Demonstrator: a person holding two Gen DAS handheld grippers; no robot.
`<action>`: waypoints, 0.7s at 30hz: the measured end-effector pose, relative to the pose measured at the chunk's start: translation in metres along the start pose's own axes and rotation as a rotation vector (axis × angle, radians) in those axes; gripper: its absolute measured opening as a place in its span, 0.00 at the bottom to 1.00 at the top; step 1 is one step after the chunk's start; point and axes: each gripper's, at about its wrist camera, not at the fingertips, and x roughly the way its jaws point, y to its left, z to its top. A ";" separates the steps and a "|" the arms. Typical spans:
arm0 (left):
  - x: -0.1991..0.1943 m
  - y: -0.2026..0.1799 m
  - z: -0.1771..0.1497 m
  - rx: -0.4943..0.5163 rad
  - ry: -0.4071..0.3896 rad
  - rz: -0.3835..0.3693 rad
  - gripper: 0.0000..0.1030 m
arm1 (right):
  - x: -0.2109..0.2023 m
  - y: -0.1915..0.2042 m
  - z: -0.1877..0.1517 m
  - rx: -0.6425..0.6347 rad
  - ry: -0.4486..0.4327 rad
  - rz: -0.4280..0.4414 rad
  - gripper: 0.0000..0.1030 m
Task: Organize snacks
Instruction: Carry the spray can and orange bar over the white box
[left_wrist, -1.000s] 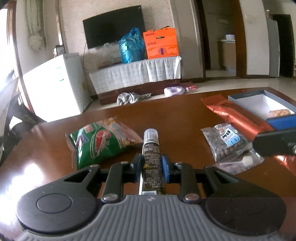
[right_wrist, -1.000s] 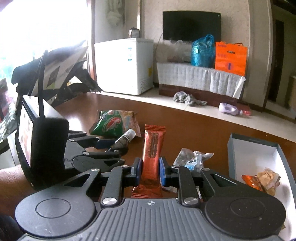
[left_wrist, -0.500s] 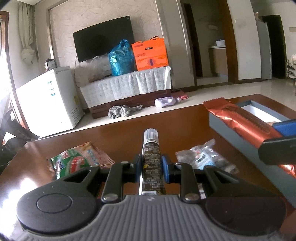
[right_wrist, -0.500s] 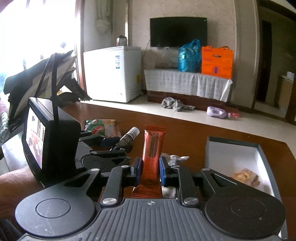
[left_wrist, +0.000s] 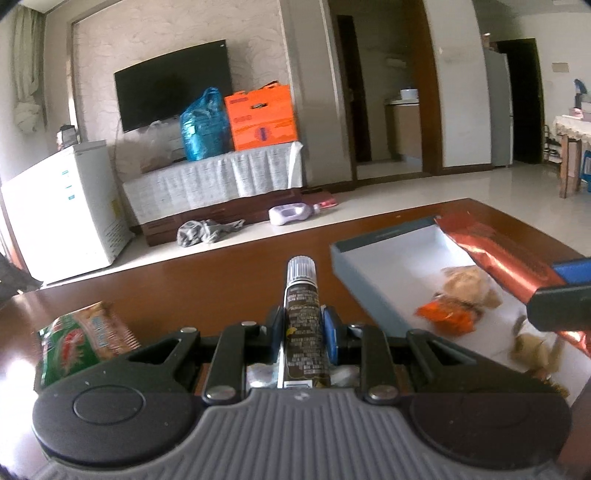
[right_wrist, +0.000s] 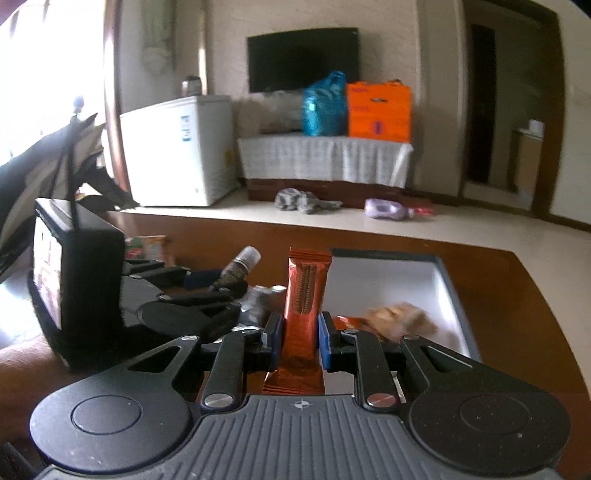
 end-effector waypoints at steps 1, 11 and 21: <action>0.001 -0.006 0.002 0.005 -0.006 -0.006 0.21 | 0.000 -0.006 -0.002 0.007 0.003 -0.010 0.21; 0.034 -0.066 0.019 0.063 -0.003 -0.082 0.21 | 0.022 -0.046 -0.012 0.084 0.065 -0.071 0.21; 0.085 -0.110 0.048 0.112 0.007 -0.137 0.21 | 0.039 -0.059 -0.020 0.093 0.124 -0.108 0.21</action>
